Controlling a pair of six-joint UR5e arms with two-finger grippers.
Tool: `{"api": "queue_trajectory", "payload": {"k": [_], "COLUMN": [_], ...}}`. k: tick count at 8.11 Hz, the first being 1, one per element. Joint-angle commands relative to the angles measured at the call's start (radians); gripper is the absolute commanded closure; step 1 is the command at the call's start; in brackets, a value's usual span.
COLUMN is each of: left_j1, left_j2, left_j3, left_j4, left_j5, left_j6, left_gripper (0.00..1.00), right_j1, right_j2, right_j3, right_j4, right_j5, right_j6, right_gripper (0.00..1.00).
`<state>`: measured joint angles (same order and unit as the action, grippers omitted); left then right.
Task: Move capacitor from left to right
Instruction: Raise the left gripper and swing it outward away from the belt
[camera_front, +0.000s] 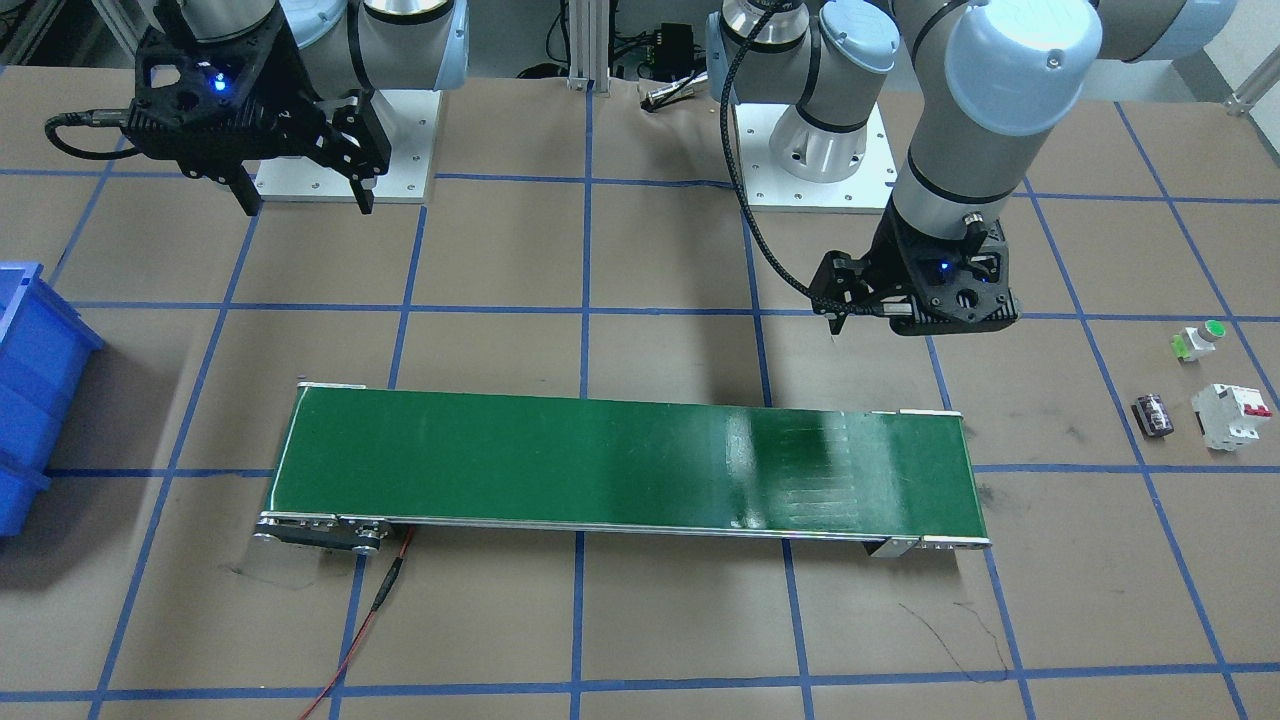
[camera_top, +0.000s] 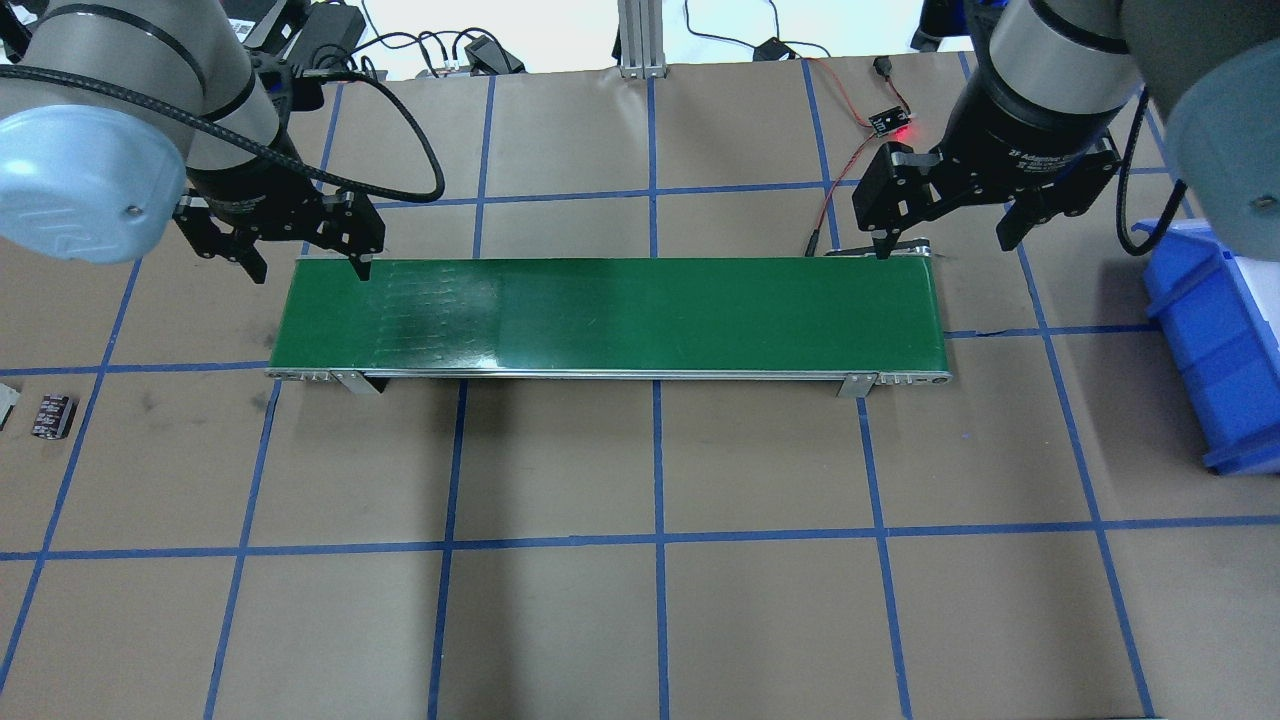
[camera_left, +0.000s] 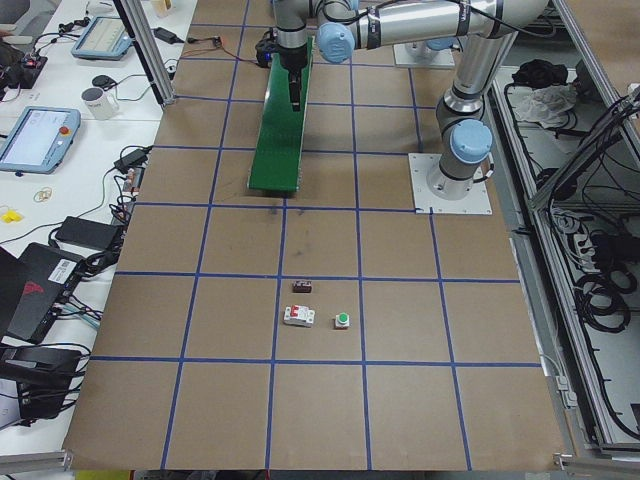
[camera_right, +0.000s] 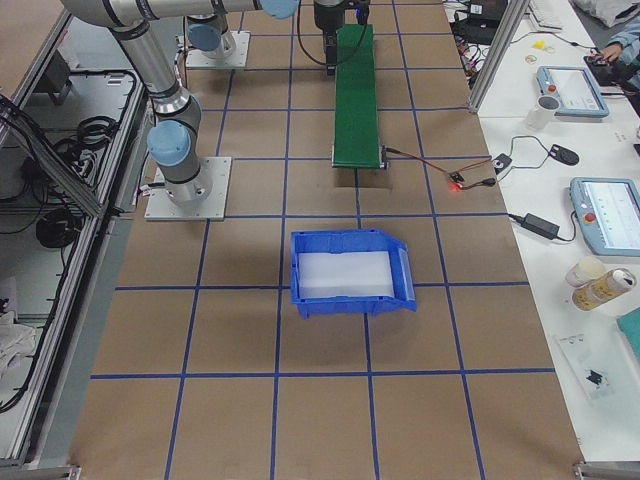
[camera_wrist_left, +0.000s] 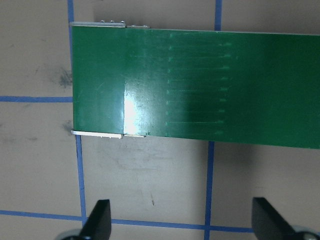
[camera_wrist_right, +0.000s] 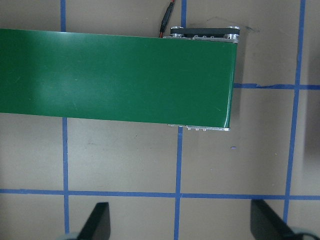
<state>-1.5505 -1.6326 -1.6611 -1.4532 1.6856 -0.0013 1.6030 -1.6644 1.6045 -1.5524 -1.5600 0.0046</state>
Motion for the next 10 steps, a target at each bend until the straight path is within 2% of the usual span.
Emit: {"api": "queue_trajectory", "payload": {"k": [1, 4, 7, 10], "left_j1": [-0.017, 0.028, 0.255, 0.472], "left_j2": [0.035, 0.027, 0.019, -0.048], "left_j3": [-0.005, -0.005, -0.008, -0.009], "left_j4": [-0.047, -0.036, -0.033, 0.113], "left_j5": [0.002, -0.001, -0.001, 0.006], "left_j6": [0.000, 0.042, 0.327, 0.368], "left_gripper": [0.00, 0.00, 0.00, 0.00], "right_j1": [0.000, 0.000, 0.000, 0.000], "right_j2": [0.000, 0.000, 0.002, 0.000], "right_j3": [0.000, 0.000, 0.002, 0.000], "right_j4": [0.000, 0.000, 0.002, 0.002], "right_j5": [0.000, 0.000, 0.004, 0.001], "right_j6": [0.000, 0.000, 0.000, 0.000], "right_gripper": [0.00, 0.00, 0.00, 0.00]}}
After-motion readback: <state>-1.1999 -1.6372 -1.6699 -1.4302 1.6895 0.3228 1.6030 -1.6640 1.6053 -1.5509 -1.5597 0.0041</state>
